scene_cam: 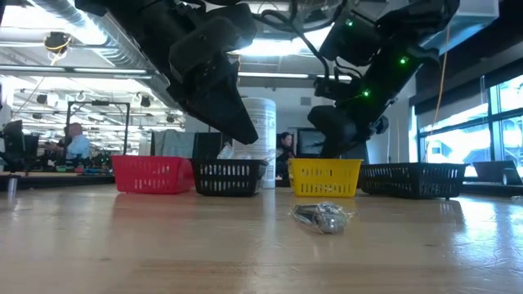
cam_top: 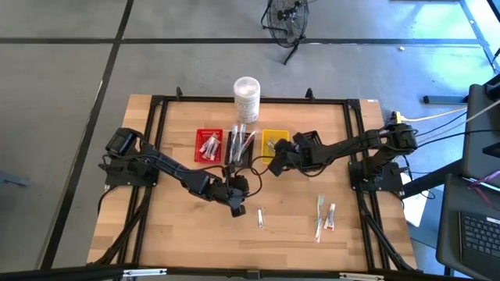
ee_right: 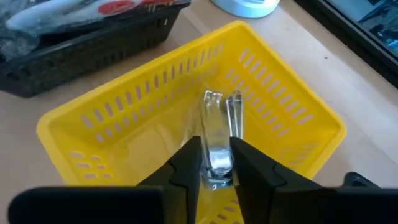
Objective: Pick & Place Travel size toiletries
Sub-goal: Put the nail cutter into the yellow basket, then put the toothpaste into the red basket
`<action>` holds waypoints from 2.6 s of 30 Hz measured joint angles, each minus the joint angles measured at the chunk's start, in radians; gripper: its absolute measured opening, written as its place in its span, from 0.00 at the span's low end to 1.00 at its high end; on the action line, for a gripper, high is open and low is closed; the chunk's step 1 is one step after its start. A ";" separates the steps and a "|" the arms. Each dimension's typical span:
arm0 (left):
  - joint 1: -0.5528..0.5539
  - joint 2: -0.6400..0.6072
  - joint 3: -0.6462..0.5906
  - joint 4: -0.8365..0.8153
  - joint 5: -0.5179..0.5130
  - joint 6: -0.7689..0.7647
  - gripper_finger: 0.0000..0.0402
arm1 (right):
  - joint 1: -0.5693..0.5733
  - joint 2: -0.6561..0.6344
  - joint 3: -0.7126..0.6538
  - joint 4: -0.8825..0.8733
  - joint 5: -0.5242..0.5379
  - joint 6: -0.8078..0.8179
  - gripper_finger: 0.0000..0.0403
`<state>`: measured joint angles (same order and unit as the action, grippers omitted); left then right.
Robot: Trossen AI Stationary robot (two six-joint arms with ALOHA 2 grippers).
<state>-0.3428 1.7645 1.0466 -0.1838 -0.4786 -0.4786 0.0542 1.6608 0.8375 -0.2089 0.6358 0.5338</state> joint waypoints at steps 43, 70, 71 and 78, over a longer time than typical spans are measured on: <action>-0.002 0.000 0.000 0.002 0.230 0.190 0.28 | 0.421 -0.288 0.000 -0.252 -0.264 0.407 0.42; -0.070 0.002 0.000 0.137 0.242 0.439 0.37 | 0.708 -0.287 0.000 -0.419 -0.521 1.059 0.36; -0.070 0.002 0.000 0.137 0.242 0.439 0.37 | 0.720 -0.287 0.000 -0.458 -0.558 1.121 0.36; -0.070 0.002 0.000 0.137 0.241 0.439 0.37 | 0.782 -0.287 0.000 -0.644 -0.723 1.415 0.37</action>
<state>-0.4126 1.7660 1.0462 -0.0471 -0.2374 -0.0400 0.8364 1.3735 0.8379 -0.8533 -0.0867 1.9488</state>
